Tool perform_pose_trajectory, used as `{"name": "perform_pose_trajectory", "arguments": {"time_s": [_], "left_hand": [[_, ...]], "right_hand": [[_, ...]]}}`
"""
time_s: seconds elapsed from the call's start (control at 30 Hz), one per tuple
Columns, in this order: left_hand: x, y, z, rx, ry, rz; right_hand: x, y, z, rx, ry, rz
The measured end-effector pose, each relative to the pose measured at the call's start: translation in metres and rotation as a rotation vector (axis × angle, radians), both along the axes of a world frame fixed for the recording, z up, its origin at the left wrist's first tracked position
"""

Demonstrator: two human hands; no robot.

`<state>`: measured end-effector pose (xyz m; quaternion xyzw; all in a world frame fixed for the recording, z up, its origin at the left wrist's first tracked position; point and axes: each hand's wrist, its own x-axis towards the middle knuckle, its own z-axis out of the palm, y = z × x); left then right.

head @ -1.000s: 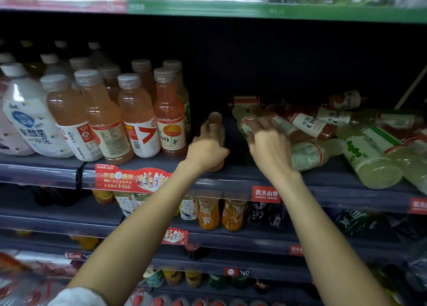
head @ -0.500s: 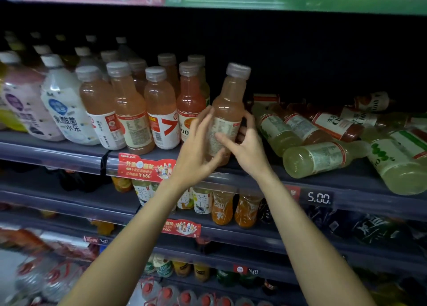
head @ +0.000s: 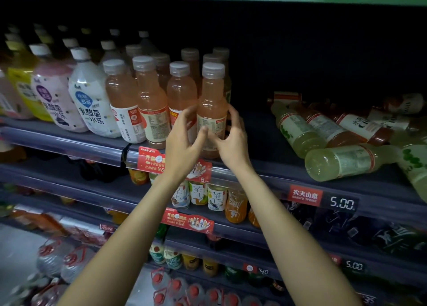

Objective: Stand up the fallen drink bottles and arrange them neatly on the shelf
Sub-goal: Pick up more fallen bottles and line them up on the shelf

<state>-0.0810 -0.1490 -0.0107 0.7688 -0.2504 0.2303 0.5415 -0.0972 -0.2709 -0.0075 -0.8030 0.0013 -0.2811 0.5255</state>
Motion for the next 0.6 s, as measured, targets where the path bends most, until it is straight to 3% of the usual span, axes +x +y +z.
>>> {"name": "perform_pose_trajectory", "arguments": {"time_s": [0.3, 0.47, 0.6], "left_hand": [[0.012, -0.009, -0.004, 0.053, -0.154, 0.234], [0.015, -0.015, -0.006, 0.045, -0.19, 0.278], [0.007, -0.024, -0.01, 0.064, -0.373, 0.37]], "right_hand": [[0.014, -0.001, 0.001, -0.239, 0.018, -0.026], [0.006, -0.031, 0.016, -0.645, 0.086, 0.023], [-0.016, -0.087, 0.025, -0.885, 0.04, -0.259]]}}
